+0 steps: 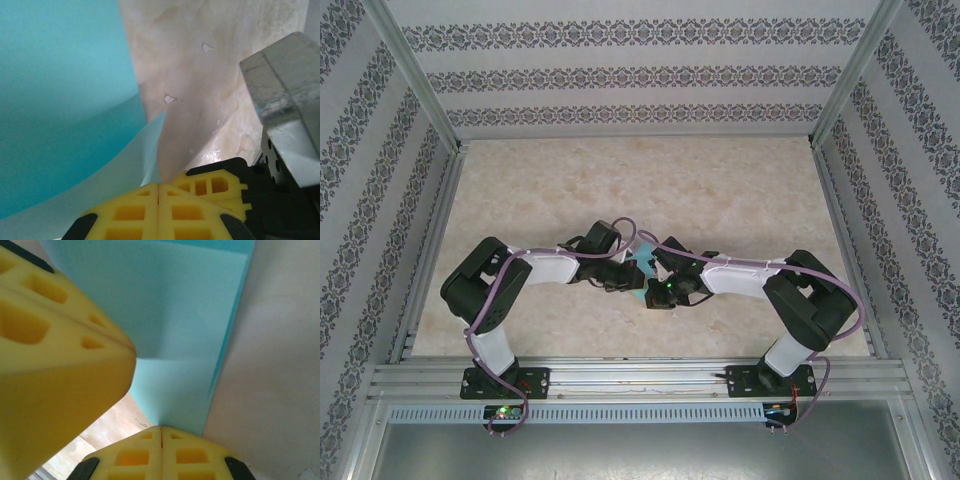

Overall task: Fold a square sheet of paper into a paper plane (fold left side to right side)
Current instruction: Third fold the triangle at the center of the table.

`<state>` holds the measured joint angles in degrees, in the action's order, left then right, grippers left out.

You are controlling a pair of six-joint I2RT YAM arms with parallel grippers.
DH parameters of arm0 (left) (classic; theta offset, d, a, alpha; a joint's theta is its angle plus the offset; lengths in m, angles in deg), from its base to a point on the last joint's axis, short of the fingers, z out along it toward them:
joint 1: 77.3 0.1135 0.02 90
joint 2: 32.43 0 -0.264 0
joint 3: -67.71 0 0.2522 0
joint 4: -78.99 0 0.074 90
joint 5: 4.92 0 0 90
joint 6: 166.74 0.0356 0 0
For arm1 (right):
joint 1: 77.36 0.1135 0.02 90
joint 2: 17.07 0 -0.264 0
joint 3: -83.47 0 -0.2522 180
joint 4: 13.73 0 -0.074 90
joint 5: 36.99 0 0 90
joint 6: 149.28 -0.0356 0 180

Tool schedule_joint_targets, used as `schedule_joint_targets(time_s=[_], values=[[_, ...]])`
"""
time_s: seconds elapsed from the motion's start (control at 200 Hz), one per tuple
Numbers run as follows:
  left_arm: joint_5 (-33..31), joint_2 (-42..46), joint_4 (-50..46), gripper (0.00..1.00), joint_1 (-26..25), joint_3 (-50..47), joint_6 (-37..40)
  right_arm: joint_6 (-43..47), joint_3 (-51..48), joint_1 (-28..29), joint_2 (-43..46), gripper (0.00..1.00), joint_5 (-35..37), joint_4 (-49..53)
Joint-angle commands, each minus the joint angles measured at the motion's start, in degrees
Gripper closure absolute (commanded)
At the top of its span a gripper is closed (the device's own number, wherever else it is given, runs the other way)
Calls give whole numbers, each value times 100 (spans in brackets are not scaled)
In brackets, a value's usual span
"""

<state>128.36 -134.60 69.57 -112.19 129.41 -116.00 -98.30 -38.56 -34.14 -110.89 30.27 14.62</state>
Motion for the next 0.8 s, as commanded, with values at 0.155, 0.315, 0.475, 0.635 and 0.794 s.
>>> schedule_joint_targets(time_s=[0.155, 0.315, 0.475, 0.635, 0.794], values=[[-462, -170, -400, 95, -68, 80, 212, -10, -173, -36, -330, 100, 463, 787], [-628, -230, -423, 95, -10, 10, 210, -9, -202, -34, -299, 100, 455, 799], [-648, -342, -311, 95, 112, -78, 77, -6, -193, -40, -221, 100, 378, 791], [-694, -349, -273, 95, 167, -182, -27, -114, -132, -51, 68, 100, 158, 554], [-657, -397, -243, 98, 166, -193, -50, -403, -37, -50, 483, 100, -156, 69]])
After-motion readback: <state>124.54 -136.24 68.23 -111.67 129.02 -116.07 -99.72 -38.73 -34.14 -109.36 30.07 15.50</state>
